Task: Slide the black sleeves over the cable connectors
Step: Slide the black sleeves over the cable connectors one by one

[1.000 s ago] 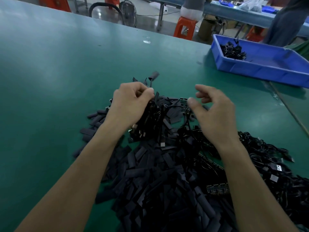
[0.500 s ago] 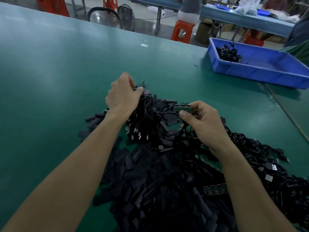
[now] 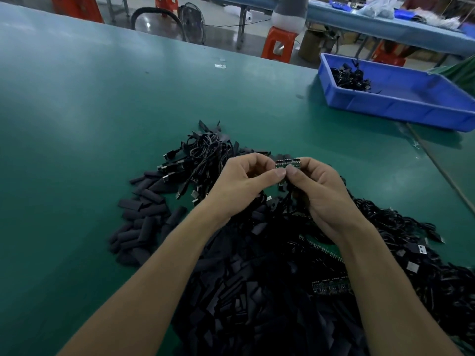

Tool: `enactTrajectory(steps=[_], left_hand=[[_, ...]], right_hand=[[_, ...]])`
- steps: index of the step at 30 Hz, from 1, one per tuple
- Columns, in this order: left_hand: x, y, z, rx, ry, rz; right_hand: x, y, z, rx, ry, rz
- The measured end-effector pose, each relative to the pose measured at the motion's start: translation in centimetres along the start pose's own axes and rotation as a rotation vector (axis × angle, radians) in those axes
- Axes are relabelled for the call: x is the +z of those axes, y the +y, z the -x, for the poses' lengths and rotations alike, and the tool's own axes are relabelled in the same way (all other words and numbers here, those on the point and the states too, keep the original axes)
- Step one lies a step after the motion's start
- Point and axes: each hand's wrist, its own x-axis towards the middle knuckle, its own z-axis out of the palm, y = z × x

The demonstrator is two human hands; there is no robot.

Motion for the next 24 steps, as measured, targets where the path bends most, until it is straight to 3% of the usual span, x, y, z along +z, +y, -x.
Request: enactTrajectory(steps=[16, 20, 24], left_hand=[[0.4, -1.0, -0.3, -0.006, -0.129, 0.236], [0.1, -0.6, -0.1, 0.049, -0.027, 0.348], [-1.2, 0.5, 0.5, 0.124, 0.031, 0.444]], right_hand=[[-0.2, -0.4, 0.3, 0.087, -0.089, -0.205], [-0.3, -0.5, -0.1, 0.097, 0.123, -0.173], [-0.7, -0.4, -0.9, 0.061, 0.462, -0.070]])
